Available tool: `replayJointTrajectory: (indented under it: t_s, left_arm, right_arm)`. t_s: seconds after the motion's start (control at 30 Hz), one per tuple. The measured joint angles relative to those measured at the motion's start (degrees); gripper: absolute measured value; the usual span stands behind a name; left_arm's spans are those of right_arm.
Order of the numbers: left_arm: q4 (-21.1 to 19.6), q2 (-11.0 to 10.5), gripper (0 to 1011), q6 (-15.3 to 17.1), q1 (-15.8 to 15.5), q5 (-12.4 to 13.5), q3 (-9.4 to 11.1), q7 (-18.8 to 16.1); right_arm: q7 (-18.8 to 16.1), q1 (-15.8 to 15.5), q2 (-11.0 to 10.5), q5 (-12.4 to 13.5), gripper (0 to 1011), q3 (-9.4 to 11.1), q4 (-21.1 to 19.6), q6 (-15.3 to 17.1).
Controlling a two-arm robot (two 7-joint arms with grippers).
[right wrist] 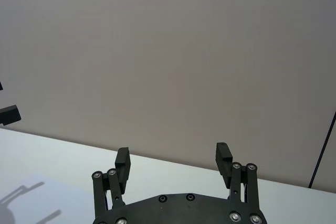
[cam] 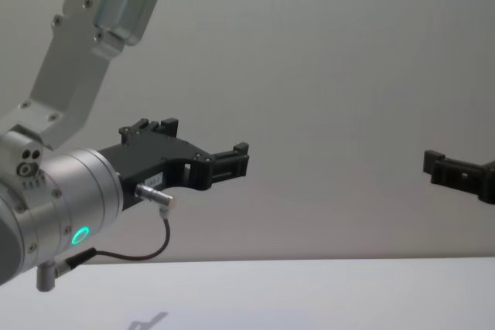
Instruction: Use the one hand to pick up the stamp and affix it onto the A4 paper.
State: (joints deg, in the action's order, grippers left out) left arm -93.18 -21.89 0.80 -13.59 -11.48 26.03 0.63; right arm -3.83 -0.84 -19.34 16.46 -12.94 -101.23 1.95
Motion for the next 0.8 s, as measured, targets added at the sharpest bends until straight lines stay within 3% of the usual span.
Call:
replayJointTrajectory:
  t_s: [0.5, 0.8]
  left_arm:
    - [0.0, 0.0, 1001, 0.0, 0.0, 0.0, 0.0, 0.0]
    - [0.0, 0.0, 1001, 0.0, 0.0, 0.0, 0.0, 0.0]
  right_arm:
    - [0.0, -0.1, -0.1, 0.0, 1001, 0.1, -0.1, 0.2]
    - [2.0, -1.5, -1.0, -0.2, 1001, 0.6, -2.6, 3.0]
